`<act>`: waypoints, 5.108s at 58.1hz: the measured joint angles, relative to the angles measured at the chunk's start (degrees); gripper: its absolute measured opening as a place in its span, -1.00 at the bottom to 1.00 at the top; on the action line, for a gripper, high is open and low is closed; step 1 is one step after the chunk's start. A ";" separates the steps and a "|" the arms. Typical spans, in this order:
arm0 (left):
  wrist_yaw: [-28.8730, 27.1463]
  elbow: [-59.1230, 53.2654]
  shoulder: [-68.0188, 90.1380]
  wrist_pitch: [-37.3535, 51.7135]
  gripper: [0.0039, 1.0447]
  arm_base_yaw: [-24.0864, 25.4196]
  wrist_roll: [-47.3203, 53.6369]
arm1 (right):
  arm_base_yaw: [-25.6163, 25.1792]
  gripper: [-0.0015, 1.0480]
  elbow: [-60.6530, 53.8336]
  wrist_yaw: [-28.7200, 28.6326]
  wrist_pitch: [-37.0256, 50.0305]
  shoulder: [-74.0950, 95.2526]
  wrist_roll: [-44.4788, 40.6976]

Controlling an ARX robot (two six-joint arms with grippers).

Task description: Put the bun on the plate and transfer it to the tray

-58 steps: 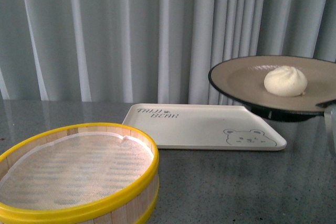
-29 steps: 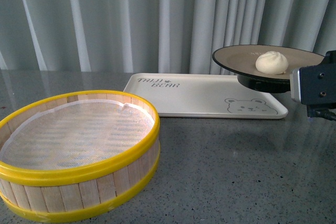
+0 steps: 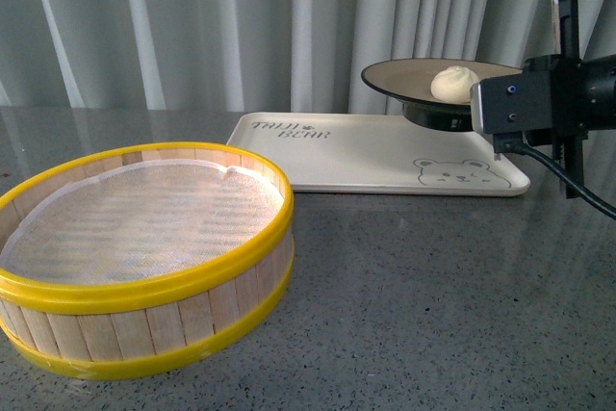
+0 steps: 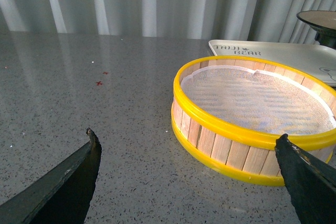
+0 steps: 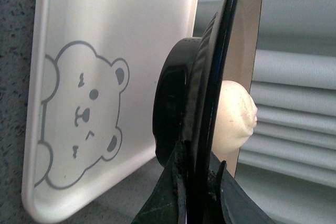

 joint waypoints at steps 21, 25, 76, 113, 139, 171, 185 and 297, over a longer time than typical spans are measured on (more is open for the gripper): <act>0.00 0.00 0.00 0.00 0.88 0.00 0.00 | 1.70 -0.94 2.27 0.07 -0.15 4.28 1.49; 0.00 0.00 0.00 0.00 0.88 0.00 0.00 | 1.73 -0.94 2.27 0.13 -0.15 4.74 1.55; 0.00 0.00 0.00 0.00 0.88 0.00 0.00 | 1.57 -0.73 -2.40 0.94 1.14 4.92 2.01; -0.07 0.00 0.00 0.00 0.88 0.00 0.00 | 5.60 0.83 -10.91 18.78 -5.99 -23.96 50.75; 0.00 0.00 0.00 0.00 0.88 0.00 0.00 | 5.29 0.83 -11.74 19.30 -6.75 -24.74 71.23; 0.02 0.00 0.00 0.00 0.88 0.00 0.00 | 2.56 -0.84 -48.06 28.30 23.08 -42.25 95.19; 0.00 0.00 0.00 0.00 0.88 0.00 0.00 | -1.22 -0.97 -57.46 24.68 24.28 -50.25 95.45; 0.02 0.00 0.00 0.00 0.88 0.00 0.00 | -1.60 -0.97 -72.67 24.41 -17.59 -106.90 95.60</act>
